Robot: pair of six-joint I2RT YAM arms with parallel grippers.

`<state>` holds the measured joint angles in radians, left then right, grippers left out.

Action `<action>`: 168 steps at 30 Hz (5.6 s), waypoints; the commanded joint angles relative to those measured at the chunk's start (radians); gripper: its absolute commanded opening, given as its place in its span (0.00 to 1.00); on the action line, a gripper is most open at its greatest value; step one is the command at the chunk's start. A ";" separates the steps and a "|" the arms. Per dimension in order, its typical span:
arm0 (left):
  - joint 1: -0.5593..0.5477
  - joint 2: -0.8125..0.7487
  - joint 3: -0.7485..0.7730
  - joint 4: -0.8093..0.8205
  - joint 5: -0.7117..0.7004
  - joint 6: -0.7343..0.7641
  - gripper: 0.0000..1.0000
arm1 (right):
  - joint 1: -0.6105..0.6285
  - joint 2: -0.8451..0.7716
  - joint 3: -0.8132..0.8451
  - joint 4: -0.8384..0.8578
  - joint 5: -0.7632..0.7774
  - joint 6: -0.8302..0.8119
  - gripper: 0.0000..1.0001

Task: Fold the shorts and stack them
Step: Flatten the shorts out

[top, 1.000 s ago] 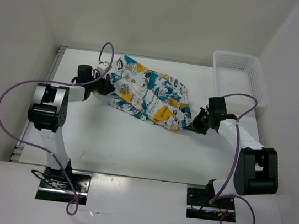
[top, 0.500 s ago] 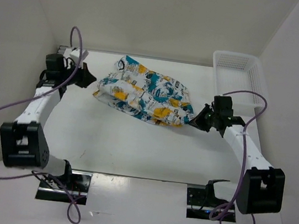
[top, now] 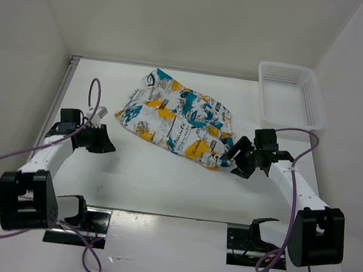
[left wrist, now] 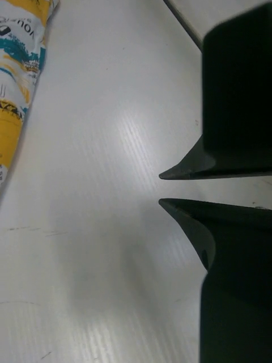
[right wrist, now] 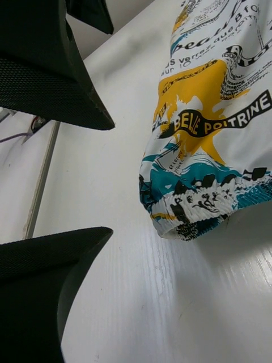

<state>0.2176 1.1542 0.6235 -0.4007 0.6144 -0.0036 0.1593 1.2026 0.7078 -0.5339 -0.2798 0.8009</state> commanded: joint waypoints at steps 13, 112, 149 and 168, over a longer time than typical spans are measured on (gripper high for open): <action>-0.130 0.502 0.174 0.561 0.027 0.004 0.68 | 0.008 0.002 0.027 0.040 0.030 -0.016 0.75; -0.098 -0.573 -0.531 0.176 -0.242 0.004 0.74 | 0.037 0.239 -0.088 0.276 -0.090 0.023 0.58; -0.026 -0.165 -0.093 -0.091 -0.351 0.004 0.95 | 0.057 0.290 -0.014 0.275 -0.062 0.014 0.58; -0.026 -0.039 -0.278 0.201 -0.205 0.004 0.83 | 0.057 0.299 0.005 0.265 -0.071 -0.026 0.58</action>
<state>0.1883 1.0779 0.3981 -0.2276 0.3763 -0.0032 0.2062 1.4956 0.6712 -0.2741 -0.3630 0.7937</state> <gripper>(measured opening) 0.828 0.576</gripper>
